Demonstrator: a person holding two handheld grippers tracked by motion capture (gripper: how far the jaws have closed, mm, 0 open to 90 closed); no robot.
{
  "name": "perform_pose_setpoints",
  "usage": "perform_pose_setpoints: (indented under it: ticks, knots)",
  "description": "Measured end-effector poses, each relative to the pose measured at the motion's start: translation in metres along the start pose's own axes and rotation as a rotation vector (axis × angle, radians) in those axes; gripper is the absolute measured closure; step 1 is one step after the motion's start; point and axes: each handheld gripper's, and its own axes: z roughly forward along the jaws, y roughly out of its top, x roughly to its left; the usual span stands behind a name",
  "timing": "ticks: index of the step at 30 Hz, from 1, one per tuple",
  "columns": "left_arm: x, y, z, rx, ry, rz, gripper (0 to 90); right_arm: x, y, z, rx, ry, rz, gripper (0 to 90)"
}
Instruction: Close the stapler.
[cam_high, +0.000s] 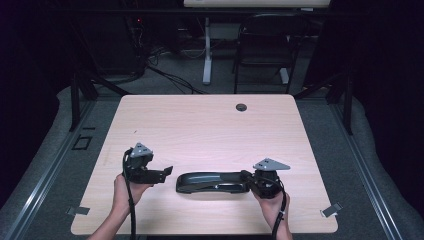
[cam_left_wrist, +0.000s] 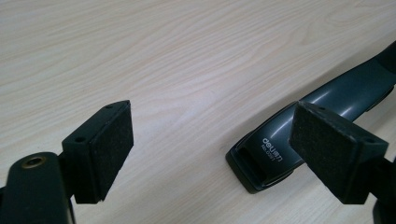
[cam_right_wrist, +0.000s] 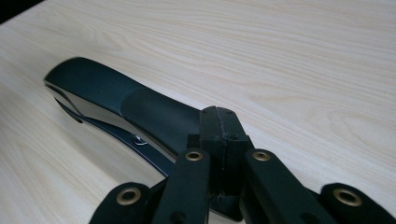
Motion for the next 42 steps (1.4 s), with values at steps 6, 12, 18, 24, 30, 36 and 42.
perform_pose_setpoints:
  ticks: [6, 12, 18, 24, 30, 36, 42]
  knots:
    - [0.001, 0.0, 0.001, -0.007, 0.006, -0.004, 13.8, 0.003, 0.004, -0.006, -0.036, 0.009, -0.004, 90.0]
    - [0.001, 0.0, -0.001, -0.007, 0.002, 0.003, 13.8, 0.009, 0.017, -0.01, -0.02, -0.009, -0.053, 88.7]
    - [0.001, 0.0, -0.001, -0.007, 0.001, 0.0, 13.7, 0.009, 0.023, -0.012, -0.002, -0.005, -0.066, 84.5]
    - [0.001, 0.0, -0.001, -0.008, 0.002, 0.0, 13.7, 0.004, 0.031, -0.017, 0.016, -0.025, -0.072, 78.9]
    - [0.002, 0.0, -0.002, -0.006, 0.002, 0.0, 13.6, -0.009, 0.037, -0.026, 0.045, -0.057, -0.054, 67.1]
    - [0.003, 0.0, -0.002, -0.005, 0.003, -0.003, 13.6, -0.028, 0.034, -0.039, 0.097, -0.087, -0.017, 44.7]
    - [0.002, -0.001, -0.001, -0.003, 0.007, 0.003, 13.6, -0.046, 0.023, -0.05, 0.132, -0.091, 0.048, 27.8]
